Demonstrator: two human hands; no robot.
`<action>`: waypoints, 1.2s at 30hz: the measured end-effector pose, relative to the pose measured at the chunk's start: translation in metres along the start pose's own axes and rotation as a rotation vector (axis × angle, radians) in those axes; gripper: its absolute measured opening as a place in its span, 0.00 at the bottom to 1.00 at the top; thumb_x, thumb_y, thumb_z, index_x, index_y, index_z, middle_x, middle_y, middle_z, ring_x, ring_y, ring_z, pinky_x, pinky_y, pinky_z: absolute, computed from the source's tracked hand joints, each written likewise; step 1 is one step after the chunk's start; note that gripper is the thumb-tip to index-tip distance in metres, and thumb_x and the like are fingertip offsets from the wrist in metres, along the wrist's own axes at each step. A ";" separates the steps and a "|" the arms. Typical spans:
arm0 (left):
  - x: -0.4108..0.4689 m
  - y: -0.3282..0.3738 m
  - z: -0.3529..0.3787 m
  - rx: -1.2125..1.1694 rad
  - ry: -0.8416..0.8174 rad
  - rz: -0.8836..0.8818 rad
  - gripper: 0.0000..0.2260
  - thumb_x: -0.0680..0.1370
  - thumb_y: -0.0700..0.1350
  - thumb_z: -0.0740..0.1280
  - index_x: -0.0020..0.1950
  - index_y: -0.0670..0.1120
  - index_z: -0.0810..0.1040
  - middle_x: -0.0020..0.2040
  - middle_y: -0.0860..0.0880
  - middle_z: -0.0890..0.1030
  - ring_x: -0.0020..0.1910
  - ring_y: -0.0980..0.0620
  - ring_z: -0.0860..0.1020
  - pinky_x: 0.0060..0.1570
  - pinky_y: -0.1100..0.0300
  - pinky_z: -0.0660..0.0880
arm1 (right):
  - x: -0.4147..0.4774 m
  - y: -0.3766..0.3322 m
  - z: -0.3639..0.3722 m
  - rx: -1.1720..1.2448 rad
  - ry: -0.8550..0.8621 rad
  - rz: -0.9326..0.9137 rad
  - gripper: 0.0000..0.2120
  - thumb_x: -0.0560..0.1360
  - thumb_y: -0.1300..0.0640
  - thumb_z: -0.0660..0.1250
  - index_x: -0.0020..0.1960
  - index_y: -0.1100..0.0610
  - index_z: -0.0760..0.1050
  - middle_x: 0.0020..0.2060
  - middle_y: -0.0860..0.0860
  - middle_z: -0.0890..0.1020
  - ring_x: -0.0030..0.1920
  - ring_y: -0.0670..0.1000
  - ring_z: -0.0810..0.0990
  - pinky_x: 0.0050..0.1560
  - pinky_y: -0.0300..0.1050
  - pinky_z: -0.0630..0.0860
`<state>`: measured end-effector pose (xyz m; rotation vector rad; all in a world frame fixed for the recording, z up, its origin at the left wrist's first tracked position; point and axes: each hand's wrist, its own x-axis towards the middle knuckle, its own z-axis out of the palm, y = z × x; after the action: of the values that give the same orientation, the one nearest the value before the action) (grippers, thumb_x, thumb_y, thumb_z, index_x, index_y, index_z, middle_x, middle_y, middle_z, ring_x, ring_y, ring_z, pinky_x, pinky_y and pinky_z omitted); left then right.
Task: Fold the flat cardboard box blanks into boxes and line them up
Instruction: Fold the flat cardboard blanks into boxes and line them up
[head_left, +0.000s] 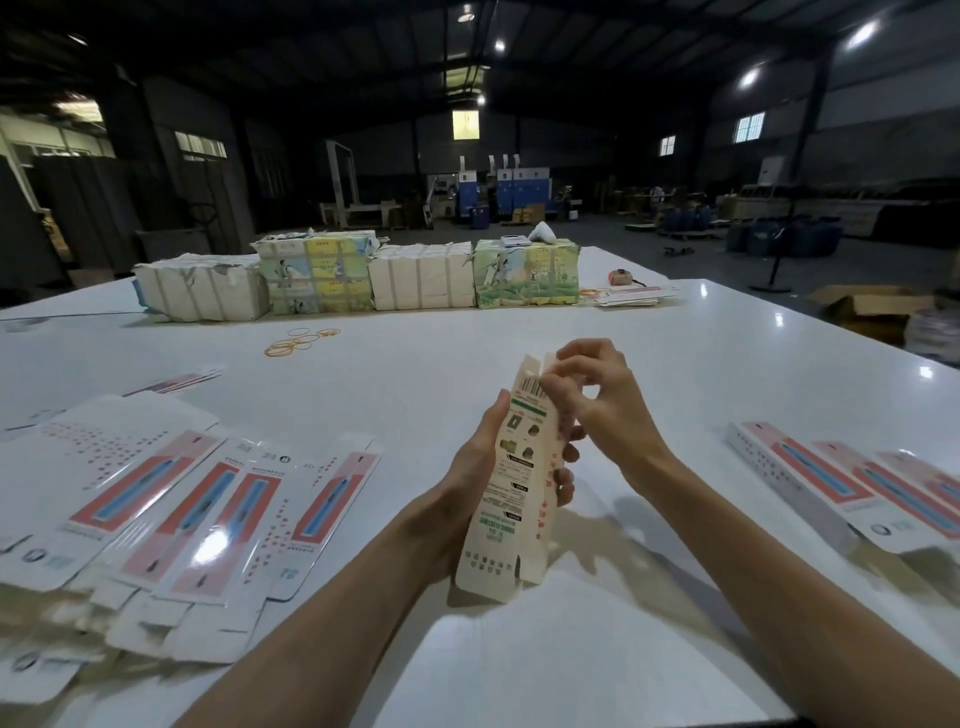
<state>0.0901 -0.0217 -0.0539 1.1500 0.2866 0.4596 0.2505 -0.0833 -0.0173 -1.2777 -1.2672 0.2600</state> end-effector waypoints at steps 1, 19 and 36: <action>0.001 0.001 0.000 -0.012 -0.032 -0.015 0.36 0.82 0.70 0.58 0.69 0.39 0.77 0.55 0.37 0.79 0.45 0.41 0.80 0.49 0.48 0.79 | 0.000 -0.002 -0.002 0.044 -0.018 0.038 0.07 0.81 0.57 0.72 0.46 0.59 0.82 0.61 0.50 0.73 0.56 0.42 0.80 0.39 0.39 0.83; 0.005 0.010 -0.008 0.275 0.082 0.070 0.32 0.82 0.71 0.58 0.66 0.44 0.79 0.50 0.40 0.85 0.40 0.43 0.83 0.41 0.52 0.81 | 0.003 -0.008 -0.012 0.468 -0.152 0.167 0.09 0.75 0.53 0.71 0.43 0.58 0.85 0.66 0.51 0.77 0.65 0.61 0.78 0.62 0.53 0.80; 0.004 0.005 -0.012 0.367 0.240 0.450 0.23 0.87 0.60 0.55 0.78 0.76 0.51 0.56 0.53 0.87 0.46 0.38 0.88 0.40 0.48 0.85 | -0.019 0.010 0.019 0.232 -0.148 0.022 0.28 0.81 0.54 0.72 0.78 0.43 0.67 0.53 0.52 0.83 0.55 0.53 0.87 0.51 0.45 0.85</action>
<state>0.0875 -0.0086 -0.0538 1.5274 0.3286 0.9746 0.2329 -0.0831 -0.0395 -1.0893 -1.3069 0.5109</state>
